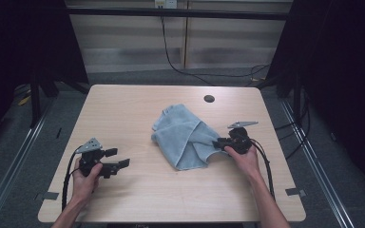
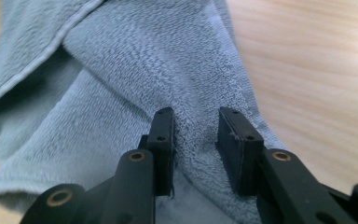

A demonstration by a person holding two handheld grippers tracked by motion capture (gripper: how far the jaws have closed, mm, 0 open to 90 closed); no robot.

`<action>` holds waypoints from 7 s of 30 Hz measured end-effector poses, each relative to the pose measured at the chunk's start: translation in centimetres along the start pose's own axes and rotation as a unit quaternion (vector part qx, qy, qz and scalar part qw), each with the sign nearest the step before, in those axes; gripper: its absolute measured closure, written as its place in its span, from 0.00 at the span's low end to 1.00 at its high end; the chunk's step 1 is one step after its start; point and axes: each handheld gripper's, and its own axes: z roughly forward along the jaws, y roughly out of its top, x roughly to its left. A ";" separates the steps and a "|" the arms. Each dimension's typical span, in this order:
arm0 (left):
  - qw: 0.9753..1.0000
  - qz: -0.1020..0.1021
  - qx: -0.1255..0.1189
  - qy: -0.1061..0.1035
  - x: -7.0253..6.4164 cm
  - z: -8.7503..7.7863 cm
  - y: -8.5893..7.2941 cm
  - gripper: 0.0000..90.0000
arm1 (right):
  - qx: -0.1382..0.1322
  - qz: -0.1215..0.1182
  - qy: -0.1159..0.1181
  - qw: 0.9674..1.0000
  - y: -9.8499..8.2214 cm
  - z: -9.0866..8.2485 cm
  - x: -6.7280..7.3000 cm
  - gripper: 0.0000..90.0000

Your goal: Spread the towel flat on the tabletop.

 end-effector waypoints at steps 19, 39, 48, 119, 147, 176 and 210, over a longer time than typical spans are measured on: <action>1.000 0.009 0.001 -0.016 -2.2 1.3 0.7 0.25 | 0.020 -0.047 0.111 0.992 -1.6 1.0 8.1 0.92; 0.994 0.035 0.068 -0.079 -6.9 8.8 1.9 0.34 | 0.017 -0.094 0.133 0.986 -1.8 1.8 11.1 0.62; 0.992 0.061 0.079 -0.080 -7.1 9.7 1.2 0.84 | 0.016 -0.089 0.132 0.987 -1.6 2.1 10.8 0.92; 0.989 -0.052 -0.136 -0.016 1.1 -4.7 6.8 0.54 | -0.115 -0.042 0.045 0.992 3.2 -5.1 7.0 0.61; 0.994 -0.060 -0.054 -0.072 2.0 -0.3 2.8 0.94 | 0.020 -0.149 0.138 0.979 -0.3 6.8 16.1 0.52; 0.986 -0.004 -0.111 -0.125 -3.0 -4.9 7.4 0.94 | -0.146 -0.079 0.187 0.968 6.5 -7.2 12.0 0.89; 0.993 -0.020 0.047 -0.105 -1.3 6.0 3.4 0.53 | -0.003 -0.061 0.151 0.987 -0.2 -1.6 8.9 0.79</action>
